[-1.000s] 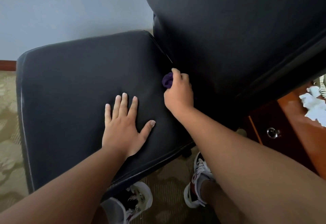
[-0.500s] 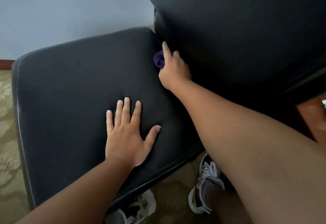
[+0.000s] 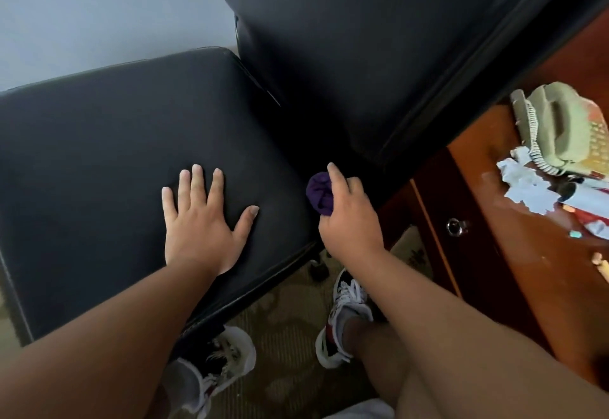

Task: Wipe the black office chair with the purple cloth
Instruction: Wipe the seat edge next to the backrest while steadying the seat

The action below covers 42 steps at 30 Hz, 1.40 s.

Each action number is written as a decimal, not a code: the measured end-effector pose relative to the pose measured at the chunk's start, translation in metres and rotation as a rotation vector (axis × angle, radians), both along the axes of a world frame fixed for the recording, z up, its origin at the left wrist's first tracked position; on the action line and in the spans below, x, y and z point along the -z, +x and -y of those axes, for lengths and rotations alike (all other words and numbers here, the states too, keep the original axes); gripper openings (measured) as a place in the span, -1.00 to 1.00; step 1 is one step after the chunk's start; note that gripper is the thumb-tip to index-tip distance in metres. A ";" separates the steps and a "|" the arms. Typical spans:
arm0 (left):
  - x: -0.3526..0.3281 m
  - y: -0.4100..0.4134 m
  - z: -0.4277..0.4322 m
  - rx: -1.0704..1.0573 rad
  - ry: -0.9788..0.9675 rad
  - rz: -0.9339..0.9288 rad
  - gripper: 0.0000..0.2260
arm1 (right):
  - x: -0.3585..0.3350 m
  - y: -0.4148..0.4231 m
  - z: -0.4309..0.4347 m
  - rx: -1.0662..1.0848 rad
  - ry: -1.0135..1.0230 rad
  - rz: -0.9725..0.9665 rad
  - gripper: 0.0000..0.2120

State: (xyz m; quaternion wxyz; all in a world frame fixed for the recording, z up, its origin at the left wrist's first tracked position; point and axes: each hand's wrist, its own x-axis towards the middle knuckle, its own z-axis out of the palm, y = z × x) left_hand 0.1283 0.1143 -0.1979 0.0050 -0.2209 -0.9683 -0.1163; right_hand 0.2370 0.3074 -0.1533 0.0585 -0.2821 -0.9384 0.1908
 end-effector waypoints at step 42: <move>0.002 -0.002 0.001 -0.009 0.063 -0.022 -0.15 | 0.029 0.022 0.011 0.611 -0.492 -0.424 -0.83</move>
